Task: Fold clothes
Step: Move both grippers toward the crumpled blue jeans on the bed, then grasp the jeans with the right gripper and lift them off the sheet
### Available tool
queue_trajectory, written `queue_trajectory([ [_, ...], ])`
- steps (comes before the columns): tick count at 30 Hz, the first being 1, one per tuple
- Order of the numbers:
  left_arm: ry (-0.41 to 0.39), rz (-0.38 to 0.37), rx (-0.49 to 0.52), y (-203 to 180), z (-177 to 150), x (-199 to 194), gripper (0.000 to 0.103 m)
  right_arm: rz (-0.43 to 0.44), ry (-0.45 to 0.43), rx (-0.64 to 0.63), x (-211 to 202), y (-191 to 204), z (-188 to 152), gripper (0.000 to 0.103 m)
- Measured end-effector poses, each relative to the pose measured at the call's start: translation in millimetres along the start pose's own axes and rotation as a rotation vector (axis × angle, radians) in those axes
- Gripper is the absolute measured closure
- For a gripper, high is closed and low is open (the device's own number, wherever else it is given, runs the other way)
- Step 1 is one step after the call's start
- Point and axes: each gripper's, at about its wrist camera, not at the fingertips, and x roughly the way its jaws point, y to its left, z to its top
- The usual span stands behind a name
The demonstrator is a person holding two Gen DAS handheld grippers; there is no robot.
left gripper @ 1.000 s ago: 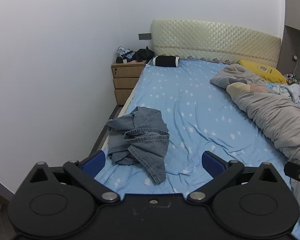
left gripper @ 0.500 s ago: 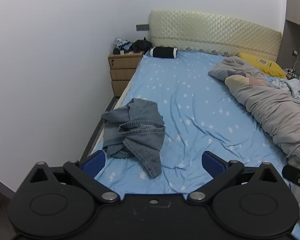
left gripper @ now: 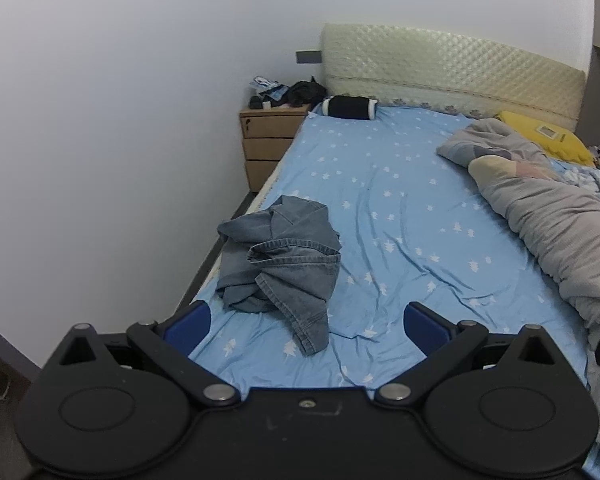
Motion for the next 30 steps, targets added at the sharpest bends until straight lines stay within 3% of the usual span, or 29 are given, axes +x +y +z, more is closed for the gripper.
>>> queue_trajectory([
  [8, -0.065, 0.072, -0.017, -4, 9, 1, 0.000, 0.102, -0.047, -0.036, -1, -18, 5, 0.000],
  [13, -0.063, 0.060, -0.053, 8, 11, 16, 0.000, 0.165, -0.049, -0.055, 18, -21, 18, 0.000],
  [19, -0.025, -0.003, -0.082, 34, 24, 73, 0.001, 0.189, -0.027, -0.035, 55, -13, 31, 0.001],
  [30, 0.023, -0.105, -0.062, 101, 57, 208, 0.001, 0.143, 0.147, 0.063, 173, 50, 41, 0.008],
])
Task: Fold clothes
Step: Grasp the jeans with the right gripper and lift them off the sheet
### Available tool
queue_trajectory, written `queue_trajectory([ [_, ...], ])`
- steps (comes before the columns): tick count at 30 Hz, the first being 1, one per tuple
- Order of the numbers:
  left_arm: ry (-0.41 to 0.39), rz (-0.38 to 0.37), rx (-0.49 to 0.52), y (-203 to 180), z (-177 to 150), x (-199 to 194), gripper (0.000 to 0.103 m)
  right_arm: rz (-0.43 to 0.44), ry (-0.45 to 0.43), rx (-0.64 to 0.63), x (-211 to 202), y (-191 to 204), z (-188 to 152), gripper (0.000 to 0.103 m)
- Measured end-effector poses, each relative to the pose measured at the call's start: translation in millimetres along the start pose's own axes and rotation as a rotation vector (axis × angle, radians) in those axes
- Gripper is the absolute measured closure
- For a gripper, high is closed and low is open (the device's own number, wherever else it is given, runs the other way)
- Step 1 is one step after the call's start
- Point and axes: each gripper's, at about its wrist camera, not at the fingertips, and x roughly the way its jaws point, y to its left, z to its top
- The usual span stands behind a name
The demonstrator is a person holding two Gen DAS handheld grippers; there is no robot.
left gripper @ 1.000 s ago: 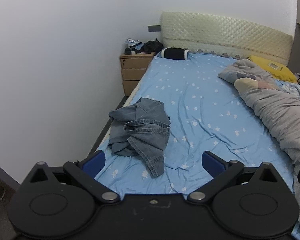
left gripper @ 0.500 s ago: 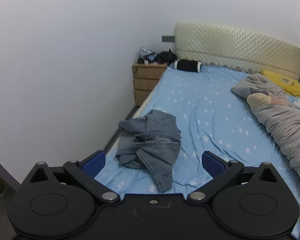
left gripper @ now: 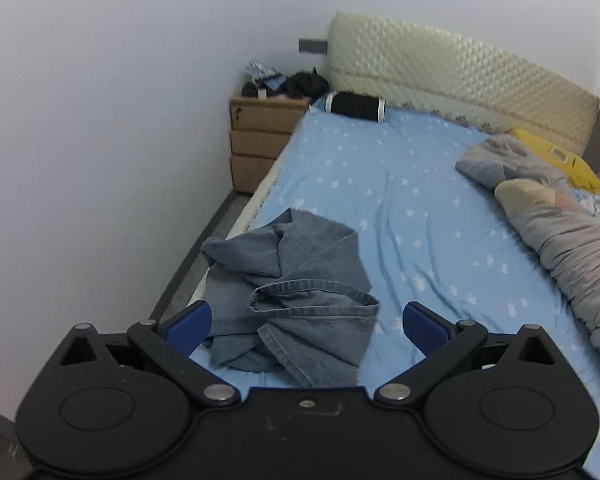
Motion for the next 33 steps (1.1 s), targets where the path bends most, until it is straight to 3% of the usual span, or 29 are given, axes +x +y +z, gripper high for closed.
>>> queue_trajectory([
  [4, 0.029, -0.011, 0.011, 33, 8, 35, 0.001, 0.008, 0.040, -0.066, 52, 32, 6, 0.008],
  [10, 0.084, -0.014, -0.009, 86, 15, 84, 0.001, 0.036, 0.093, -0.346, 140, 85, 0, 0.008],
  [15, 0.138, -0.002, -0.071, 123, 9, 107, 0.001, 0.021, 0.146, -0.633, 204, 126, -26, 0.008],
  [22, 0.182, 0.074, -0.157, 171, -5, 121, 0.001, -0.030, 0.191, -0.964, 277, 161, -76, 0.005],
  [33, 0.237, 0.180, -0.288, 238, -31, 121, 0.001, -0.253, 0.284, -1.506, 349, 161, -153, 0.006],
])
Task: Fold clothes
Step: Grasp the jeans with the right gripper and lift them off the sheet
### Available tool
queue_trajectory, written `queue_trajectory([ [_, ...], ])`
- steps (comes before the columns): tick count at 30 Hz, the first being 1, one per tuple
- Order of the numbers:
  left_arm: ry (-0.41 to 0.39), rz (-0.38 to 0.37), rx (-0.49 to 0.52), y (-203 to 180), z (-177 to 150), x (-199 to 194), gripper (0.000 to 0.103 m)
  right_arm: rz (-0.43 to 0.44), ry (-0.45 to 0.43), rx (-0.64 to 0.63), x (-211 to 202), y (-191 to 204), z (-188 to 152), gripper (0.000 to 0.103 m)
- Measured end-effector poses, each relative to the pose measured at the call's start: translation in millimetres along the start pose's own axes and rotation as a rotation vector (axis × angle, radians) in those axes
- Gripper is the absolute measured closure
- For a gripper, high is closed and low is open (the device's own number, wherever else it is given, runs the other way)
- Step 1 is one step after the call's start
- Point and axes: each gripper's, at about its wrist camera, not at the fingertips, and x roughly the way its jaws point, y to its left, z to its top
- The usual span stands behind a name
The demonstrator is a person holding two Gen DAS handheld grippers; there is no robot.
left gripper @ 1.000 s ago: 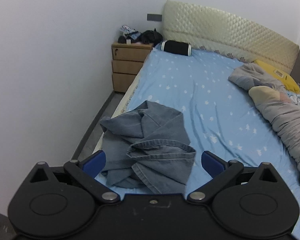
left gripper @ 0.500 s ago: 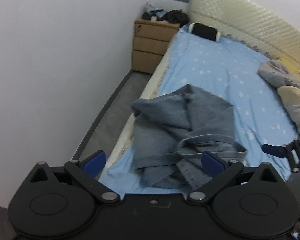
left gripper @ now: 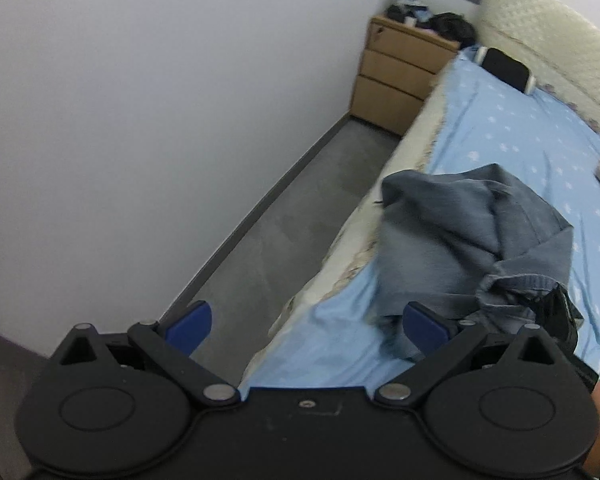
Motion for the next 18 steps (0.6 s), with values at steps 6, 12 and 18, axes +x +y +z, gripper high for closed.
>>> queue_trajectory([
  [6, -0.015, -0.024, -0.013, 1, 8, -2, 0.001, 0.032, 0.000, 0.145, -25, -37, -16, 0.064],
  [12, -0.048, -0.094, 0.045, -30, 11, -11, 0.001, 0.139, -0.059, 0.554, -84, -103, -60, 0.088],
  [18, -0.076, -0.171, 0.110, -66, 8, -24, 0.001, 0.104, -0.151, 0.860, -171, -162, -123, 0.089],
])
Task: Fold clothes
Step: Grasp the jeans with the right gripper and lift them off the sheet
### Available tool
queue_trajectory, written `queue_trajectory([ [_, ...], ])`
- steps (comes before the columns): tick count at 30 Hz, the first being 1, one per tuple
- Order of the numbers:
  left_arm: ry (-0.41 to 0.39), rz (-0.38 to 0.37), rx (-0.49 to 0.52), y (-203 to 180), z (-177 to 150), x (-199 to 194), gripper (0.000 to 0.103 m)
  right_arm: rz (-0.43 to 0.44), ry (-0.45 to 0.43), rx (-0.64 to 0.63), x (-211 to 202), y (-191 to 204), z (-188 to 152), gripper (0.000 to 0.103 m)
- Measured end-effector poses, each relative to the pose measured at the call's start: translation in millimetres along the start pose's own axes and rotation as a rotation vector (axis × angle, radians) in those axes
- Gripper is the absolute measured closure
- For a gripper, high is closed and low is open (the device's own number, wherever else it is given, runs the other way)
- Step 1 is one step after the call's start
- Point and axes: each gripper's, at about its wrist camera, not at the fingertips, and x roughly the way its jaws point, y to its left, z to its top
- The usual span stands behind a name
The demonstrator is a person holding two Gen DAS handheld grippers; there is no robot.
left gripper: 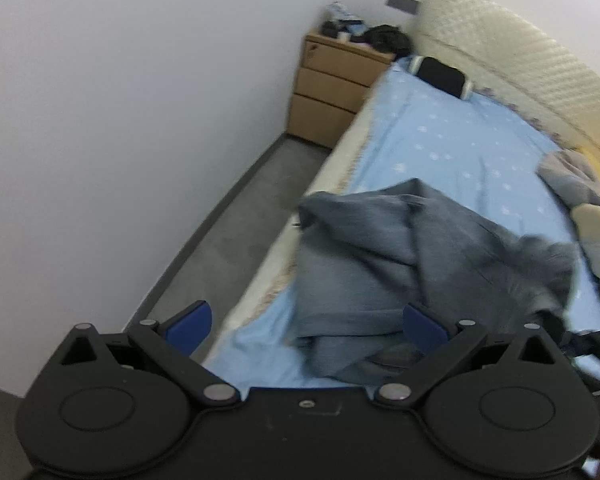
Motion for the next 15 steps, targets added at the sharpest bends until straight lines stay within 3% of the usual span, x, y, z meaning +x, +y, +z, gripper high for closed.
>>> queue_trajectory([
  [2, -0.002, -0.021, 0.021, -12, -2, -3, 0.001, -0.023, -0.026, 0.109, -36, -26, 0, 0.090],
  [9, -0.005, -0.076, 0.090, -51, -10, -15, 0.001, -0.123, -0.098, 0.438, -102, -126, -4, 0.091],
  [15, -0.007, -0.101, 0.155, -75, -13, -21, 0.001, -0.185, -0.231, 0.628, -141, -175, -8, 0.092],
])
